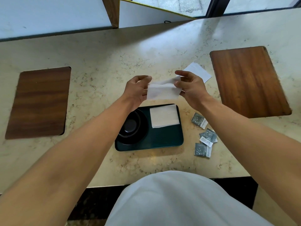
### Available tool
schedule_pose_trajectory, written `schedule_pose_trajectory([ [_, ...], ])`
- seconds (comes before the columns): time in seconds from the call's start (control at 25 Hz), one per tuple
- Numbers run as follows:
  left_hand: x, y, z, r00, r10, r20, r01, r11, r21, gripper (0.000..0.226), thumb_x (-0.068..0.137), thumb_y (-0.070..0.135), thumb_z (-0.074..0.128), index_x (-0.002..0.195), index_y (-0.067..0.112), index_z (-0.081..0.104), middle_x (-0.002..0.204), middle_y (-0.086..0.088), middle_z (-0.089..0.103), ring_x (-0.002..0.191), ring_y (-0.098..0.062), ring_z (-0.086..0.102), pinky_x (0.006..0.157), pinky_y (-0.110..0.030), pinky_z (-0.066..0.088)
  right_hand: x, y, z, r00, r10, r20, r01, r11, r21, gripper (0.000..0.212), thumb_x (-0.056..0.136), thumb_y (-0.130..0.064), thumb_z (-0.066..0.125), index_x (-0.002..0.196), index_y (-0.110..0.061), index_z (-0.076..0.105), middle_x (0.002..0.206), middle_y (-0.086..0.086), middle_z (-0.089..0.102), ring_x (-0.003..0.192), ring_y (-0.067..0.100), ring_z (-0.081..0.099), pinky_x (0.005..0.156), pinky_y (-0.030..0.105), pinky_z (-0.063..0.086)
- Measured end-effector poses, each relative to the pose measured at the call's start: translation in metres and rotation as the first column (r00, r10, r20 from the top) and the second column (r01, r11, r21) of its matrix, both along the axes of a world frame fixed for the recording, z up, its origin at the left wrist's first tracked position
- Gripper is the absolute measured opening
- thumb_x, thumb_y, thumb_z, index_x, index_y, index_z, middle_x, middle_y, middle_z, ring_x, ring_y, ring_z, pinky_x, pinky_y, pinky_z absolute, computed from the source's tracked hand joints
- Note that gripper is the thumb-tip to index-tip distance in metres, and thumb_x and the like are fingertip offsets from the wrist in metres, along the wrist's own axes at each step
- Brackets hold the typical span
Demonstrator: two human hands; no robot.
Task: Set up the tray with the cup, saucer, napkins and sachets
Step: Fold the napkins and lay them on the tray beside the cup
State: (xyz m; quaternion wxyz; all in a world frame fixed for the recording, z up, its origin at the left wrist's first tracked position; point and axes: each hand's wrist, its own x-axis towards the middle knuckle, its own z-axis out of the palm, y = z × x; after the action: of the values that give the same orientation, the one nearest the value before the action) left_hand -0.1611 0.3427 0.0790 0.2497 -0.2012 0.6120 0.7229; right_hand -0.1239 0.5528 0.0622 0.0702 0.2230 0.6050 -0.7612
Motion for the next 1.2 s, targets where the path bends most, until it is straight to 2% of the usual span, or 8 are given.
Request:
schedule_pose_trajectory([
  [0.24, 0.021, -0.018, 0.006, 0.999, -0.051, 0.008, 0.050, 0.999, 0.015, 0.046, 0.082, -0.016, 0.071, 0.123, 0.003, 0.062, 0.113, -0.026, 0.070, 0.098, -0.038, 0.070, 0.089, -0.050, 0.061, 0.018, -0.011, 0.000, 0.999, 0.023, -0.030, -0.020, 0.994, 0.106, 0.049, 0.079, -0.003, 0.071, 0.117, -0.035, 0.069, 0.103, 0.003, 0.072, 0.098, 0.018, 0.065, 0.091, 0.042, 0.052],
  [0.36, 0.027, -0.026, 0.006, 0.998, -0.051, -0.026, 0.050, 0.998, -0.032, 0.054, 0.077, -0.022, 0.070, 0.124, 0.004, 0.062, 0.120, -0.028, 0.068, 0.092, -0.032, 0.072, 0.088, -0.047, 0.062, 0.022, -0.016, -0.003, 1.000, -0.004, 0.007, 0.003, 0.993, 0.118, 0.052, 0.080, -0.006, 0.071, 0.125, -0.030, 0.059, 0.111, 0.006, 0.072, 0.101, 0.020, 0.066, 0.089, 0.040, 0.053],
  [0.48, 0.030, -0.029, 0.005, 0.998, -0.036, -0.043, 0.034, 0.998, -0.051, 0.057, 0.076, -0.024, 0.067, 0.125, 0.005, 0.063, 0.115, -0.023, 0.069, 0.086, -0.027, 0.071, 0.085, -0.046, 0.063, 0.021, -0.022, -0.006, 0.986, -0.084, 0.148, 0.080, 0.996, 0.033, 0.048, 0.084, -0.008, 0.073, 0.125, -0.016, 0.051, 0.119, 0.012, 0.067, 0.103, 0.028, 0.068, 0.087, 0.043, 0.059],
  [0.56, 0.032, -0.029, 0.005, 0.999, -0.027, -0.047, 0.025, 0.998, -0.049, 0.055, 0.077, -0.024, 0.066, 0.125, 0.005, 0.064, 0.112, -0.020, 0.069, 0.088, -0.027, 0.070, 0.086, -0.046, 0.062, 0.021, -0.028, -0.005, 0.958, -0.103, 0.267, 0.126, 0.989, -0.071, 0.036, 0.088, -0.009, 0.072, 0.119, -0.005, 0.055, 0.117, 0.017, 0.066, 0.092, 0.029, 0.069, 0.071, 0.037, 0.061],
  [0.72, 0.033, -0.033, 0.008, 0.999, 0.025, -0.034, -0.026, 0.999, -0.043, 0.051, 0.080, -0.020, 0.067, 0.124, 0.005, 0.064, 0.112, -0.015, 0.067, 0.092, -0.028, 0.067, 0.090, -0.050, 0.058, 0.024, -0.038, -0.002, 0.883, 0.013, 0.469, 0.094, 0.975, -0.204, 0.036, 0.095, -0.031, 0.067, 0.118, -0.003, 0.060, 0.112, 0.015, 0.070, 0.089, 0.026, 0.073, 0.056, 0.033, 0.060],
  [0.84, 0.035, -0.035, 0.011, 0.999, 0.047, -0.019, -0.047, 0.999, -0.023, 0.051, 0.081, -0.020, 0.066, 0.125, 0.005, 0.061, 0.115, -0.017, 0.067, 0.091, -0.028, 0.067, 0.092, -0.051, 0.057, 0.026, -0.043, -0.001, 0.868, 0.101, 0.487, 0.027, 0.968, -0.248, 0.046, 0.092, -0.042, 0.069, 0.115, -0.002, 0.063, 0.109, 0.014, 0.072, 0.088, 0.027, 0.073, 0.059, 0.035, 0.061],
  [1.0, 0.036, -0.039, 0.013, 0.998, 0.057, -0.010, -0.057, 0.996, -0.061, 0.052, 0.082, -0.017, 0.068, 0.128, 0.002, 0.053, 0.119, -0.021, 0.064, 0.091, -0.031, 0.068, 0.087, -0.048, 0.060, 0.027, -0.046, -0.003, 0.932, 0.077, 0.354, -0.012, 0.983, -0.184, 0.026, 0.089, -0.017, 0.075, 0.111, -0.004, 0.071, 0.108, 0.015, 0.072, 0.083, 0.027, 0.072, 0.075, 0.041, 0.063],
  [1.2, 0.035, -0.036, 0.013, 0.948, 0.091, 0.305, -0.105, 0.994, 0.031, 0.037, 0.091, 0.002, 0.070, 0.123, -0.006, 0.054, 0.110, -0.022, 0.064, 0.086, -0.031, 0.067, 0.084, -0.045, 0.061, 0.025, -0.044, -0.004, 0.980, 0.068, 0.186, -0.047, 0.992, -0.119, 0.012, 0.089, -0.008, 0.073, 0.101, -0.006, 0.078, 0.111, 0.016, 0.075, 0.093, 0.025, 0.071, 0.094, 0.043, 0.057],
])
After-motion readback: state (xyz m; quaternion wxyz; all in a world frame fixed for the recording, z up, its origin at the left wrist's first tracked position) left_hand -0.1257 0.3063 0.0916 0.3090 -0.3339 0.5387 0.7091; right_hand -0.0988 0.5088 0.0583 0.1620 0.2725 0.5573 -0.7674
